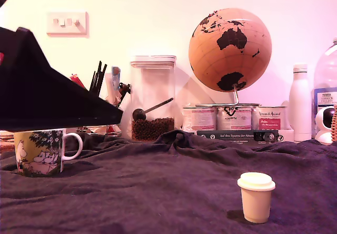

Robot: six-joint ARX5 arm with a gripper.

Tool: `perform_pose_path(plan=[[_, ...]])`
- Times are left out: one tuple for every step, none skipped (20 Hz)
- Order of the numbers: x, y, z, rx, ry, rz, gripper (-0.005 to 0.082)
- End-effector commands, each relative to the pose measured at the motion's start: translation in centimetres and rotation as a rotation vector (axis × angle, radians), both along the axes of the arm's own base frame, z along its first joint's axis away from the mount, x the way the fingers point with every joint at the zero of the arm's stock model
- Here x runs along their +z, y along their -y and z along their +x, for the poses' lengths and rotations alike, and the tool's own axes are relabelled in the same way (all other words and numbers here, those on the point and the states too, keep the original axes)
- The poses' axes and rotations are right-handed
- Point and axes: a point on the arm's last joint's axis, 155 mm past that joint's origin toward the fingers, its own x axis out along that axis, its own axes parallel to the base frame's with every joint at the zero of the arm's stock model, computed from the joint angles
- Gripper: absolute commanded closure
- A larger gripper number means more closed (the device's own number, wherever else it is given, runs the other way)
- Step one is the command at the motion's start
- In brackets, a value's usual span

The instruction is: Pick up the coffee capsules on the table and drop them inside the coffee cup

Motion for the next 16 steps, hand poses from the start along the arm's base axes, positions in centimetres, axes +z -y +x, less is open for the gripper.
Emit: perform_pose_path(plan=[[-0.4, -0.2, -0.2, -0.001, 0.000, 0.010, 0.0779], [-0.5, -0.2, -0.1, 0.001, -0.002, 0.014, 0.0747], [-0.6, -0.3, -0.2, 0.001, -0.005, 0.016, 0.0664], [-0.6, -0.3, -0.1, 0.006, -0.004, 0.017, 0.0539], [-0.4, -0.3, 0.2, 0.017, 0.003, 0.013, 0.0381], [-0.4, -0.4, 0.4, 0.028, 0.007, 0.015, 0.0252], [-0.5, -0.5, 0.5, 0.038, 0.009, 0.018, 0.0199], [-0.5, -0.5, 0.6, 0.041, 0.010, 0.018, 0.0198], [-0.5, -0.5, 0.6, 0.043, 0.011, 0.018, 0.0198], [-0.4, -0.6, 0.7, 0.049, 0.013, 0.018, 0.0198], [-0.5, -0.6, 0.8, 0.054, 0.016, 0.021, 0.0198], [-0.5, -0.5, 0.9, 0.054, 0.017, 0.019, 0.0198], [-0.6, -0.5, 1.0, 0.053, 0.020, 0.022, 0.0198], [-0.8, -0.4, 1.0, 0.052, 0.020, 0.023, 0.0198], [-1.0, -0.2, 1.1, 0.052, 0.018, 0.028, 0.0198], [-1.4, -0.1, 1.2, 0.051, 0.014, 0.032, 0.0198]])
